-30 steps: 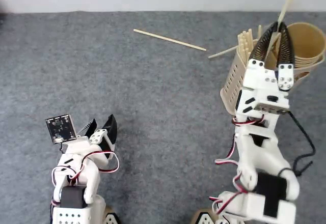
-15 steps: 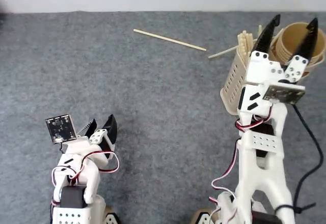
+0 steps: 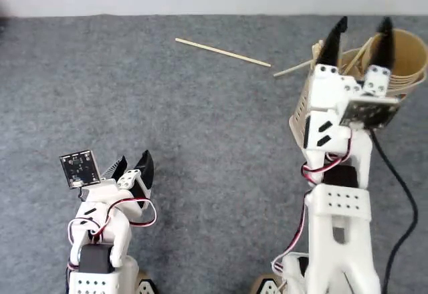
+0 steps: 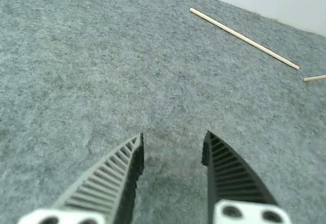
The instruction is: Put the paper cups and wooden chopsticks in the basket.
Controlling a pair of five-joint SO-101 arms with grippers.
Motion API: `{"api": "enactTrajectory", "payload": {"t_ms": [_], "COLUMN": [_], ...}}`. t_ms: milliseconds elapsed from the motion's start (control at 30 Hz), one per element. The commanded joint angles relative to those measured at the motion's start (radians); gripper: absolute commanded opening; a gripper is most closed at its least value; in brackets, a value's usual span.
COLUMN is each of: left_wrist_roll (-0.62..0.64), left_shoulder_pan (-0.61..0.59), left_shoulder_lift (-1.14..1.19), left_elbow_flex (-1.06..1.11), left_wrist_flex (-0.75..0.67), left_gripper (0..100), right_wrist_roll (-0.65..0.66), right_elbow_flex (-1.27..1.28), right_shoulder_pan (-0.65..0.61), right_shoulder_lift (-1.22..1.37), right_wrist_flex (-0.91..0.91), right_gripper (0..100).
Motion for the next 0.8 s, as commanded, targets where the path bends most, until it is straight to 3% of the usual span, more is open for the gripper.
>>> {"api": "enactTrajectory", "payload": {"t_ms": [0, 133, 300, 467, 667, 767], "left_wrist_roll": [-0.012, -0.012, -0.012, -0.012, -0.012, -0.012], "left_shoulder_pan": [0.0, 0.0, 0.0, 0.0, 0.0, 0.0], "left_shoulder_lift": [-0.014, -0.014, -0.014, -0.014, -0.014, -0.014], "left_elbow_flex": [-0.005, -0.005, -0.005, -0.005, -0.005, -0.005], "left_wrist_flex": [0.002, 0.002, 0.002, 0.002, 0.002, 0.002], "left_gripper": [19, 19, 19, 19, 19, 19], "right_wrist_roll": [-0.08, -0.071, -0.051, -0.057, -0.057, -0.08], "right_elbow_flex": [-0.19, -0.267, -0.207, -0.043, 0.172, 0.167], "right_shoulder_pan": [-0.061, -0.186, -0.32, -0.372, -0.371, -0.367], "right_shoulder_lift": [-0.113, -0.157, -0.156, -0.154, -0.071, 0.045], "right_wrist_flex": [0.352, 0.596, 0.727, 0.716, 0.472, 0.433], "right_gripper": [8.2, 8.0, 8.0, 8.0, 8.0, 8.0]}}
